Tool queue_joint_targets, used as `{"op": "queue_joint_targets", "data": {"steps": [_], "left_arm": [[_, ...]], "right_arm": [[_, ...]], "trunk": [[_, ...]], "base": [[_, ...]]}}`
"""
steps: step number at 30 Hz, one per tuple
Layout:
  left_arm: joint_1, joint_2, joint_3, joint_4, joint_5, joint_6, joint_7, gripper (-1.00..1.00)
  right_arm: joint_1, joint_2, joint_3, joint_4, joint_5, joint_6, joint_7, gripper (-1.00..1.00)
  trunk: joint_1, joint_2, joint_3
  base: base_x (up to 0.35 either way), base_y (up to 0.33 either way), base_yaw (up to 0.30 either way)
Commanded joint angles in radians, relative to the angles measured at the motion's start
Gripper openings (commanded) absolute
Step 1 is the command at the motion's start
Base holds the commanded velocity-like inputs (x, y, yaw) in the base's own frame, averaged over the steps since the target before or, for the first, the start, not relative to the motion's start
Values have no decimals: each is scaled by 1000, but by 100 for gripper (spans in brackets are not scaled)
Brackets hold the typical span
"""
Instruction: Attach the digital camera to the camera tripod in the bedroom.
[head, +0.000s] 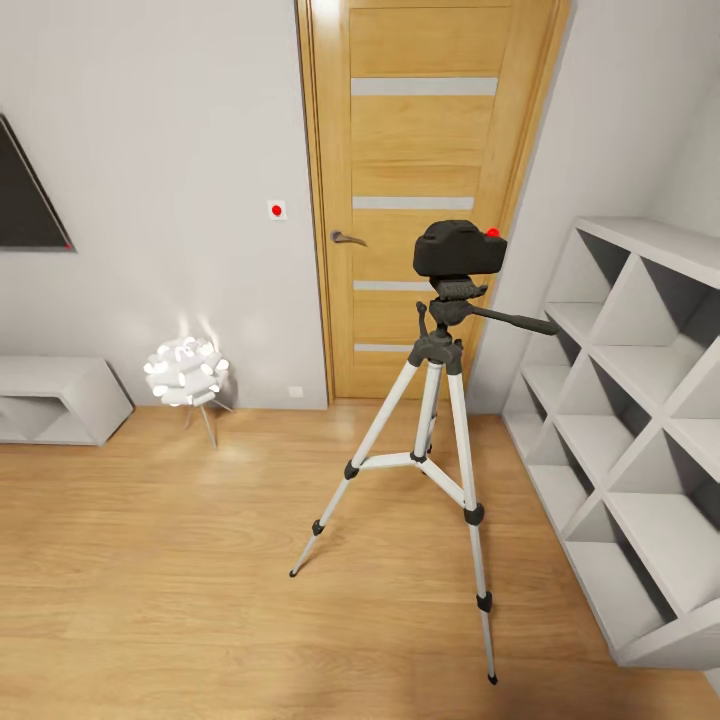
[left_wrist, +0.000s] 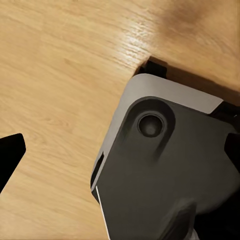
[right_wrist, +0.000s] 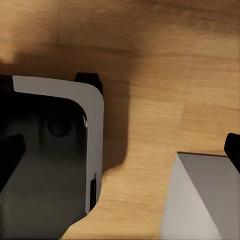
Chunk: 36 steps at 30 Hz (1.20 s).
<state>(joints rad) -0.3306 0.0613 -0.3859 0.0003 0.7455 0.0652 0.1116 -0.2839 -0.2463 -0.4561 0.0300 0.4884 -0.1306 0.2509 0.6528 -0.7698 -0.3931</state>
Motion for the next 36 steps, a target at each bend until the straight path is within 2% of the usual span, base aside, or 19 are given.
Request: {"op": "queue_joint_targets", "data": {"steps": [1,5,10,36], "left_arm": [[-1,-1,-8,0,6,3,2,100],[-1,-2,-9,-1,8,2,1,100],[-1,-1,-9,-3,14,1,2,100],[-1,2,-11,-8,12,1,2,100]], "right_arm": [[0,4,-9,3,8,-5,1,100],[4,32,-9,3,7,-7,-3,100],[22,50,-9,3,10,-10,-5,100],[40,59,-9,3,6,-8,-18,100]], "trunk": [[0,-1,-1],[0,-1,-1],[0,-1,-1],[0,-1,0]], "base": [[0,0,0],[0,0,0],[0,0,0],[0,0,0]]}}
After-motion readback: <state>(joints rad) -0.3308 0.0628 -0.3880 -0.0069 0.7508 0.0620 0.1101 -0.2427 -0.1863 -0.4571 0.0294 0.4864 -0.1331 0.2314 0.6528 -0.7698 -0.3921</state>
